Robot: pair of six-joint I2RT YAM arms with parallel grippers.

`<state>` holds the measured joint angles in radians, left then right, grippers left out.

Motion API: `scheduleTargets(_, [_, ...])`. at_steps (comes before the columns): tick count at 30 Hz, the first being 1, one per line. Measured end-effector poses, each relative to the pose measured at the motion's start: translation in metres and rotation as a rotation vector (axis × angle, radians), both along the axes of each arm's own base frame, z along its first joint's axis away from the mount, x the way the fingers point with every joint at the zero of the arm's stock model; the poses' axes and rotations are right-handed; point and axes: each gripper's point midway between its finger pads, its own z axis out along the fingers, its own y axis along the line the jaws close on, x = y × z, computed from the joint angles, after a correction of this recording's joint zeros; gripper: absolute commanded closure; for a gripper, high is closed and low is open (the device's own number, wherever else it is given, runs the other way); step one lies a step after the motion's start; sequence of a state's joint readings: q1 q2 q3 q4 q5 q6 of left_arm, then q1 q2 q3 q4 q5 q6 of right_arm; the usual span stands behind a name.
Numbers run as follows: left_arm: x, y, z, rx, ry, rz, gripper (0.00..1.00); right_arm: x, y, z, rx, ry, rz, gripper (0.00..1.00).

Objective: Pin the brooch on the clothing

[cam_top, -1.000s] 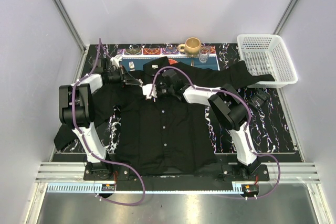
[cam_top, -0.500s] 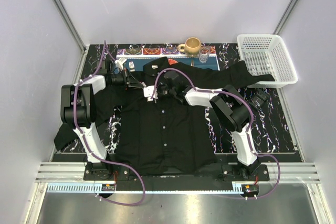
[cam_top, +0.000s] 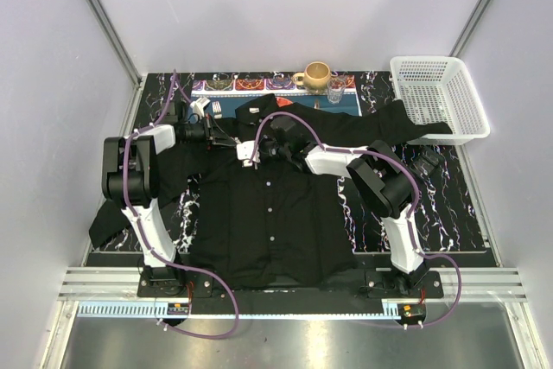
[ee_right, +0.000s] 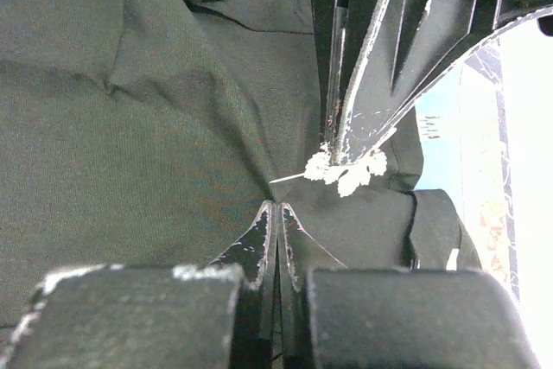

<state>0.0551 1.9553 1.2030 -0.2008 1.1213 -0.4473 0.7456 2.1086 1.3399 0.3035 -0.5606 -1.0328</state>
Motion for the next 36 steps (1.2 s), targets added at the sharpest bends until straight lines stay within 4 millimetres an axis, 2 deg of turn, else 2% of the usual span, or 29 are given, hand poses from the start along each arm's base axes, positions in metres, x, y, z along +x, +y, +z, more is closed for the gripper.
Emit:
scheduleTargets(16, [0.0087, 0.0002, -0.0008, -0.003, -0.009, 0.004, 1.00, -0.0008, 0.0004, 0.0012, 0.003, -0.006, 0.005, 1.00])
scheduleTargets(36, [0.0084, 0.0002, -0.0009, -0.003, -0.006, 0.005, 1.00, -0.0006, 0.0013, 0.0032, 0.010, -0.011, 0.007, 1.00])
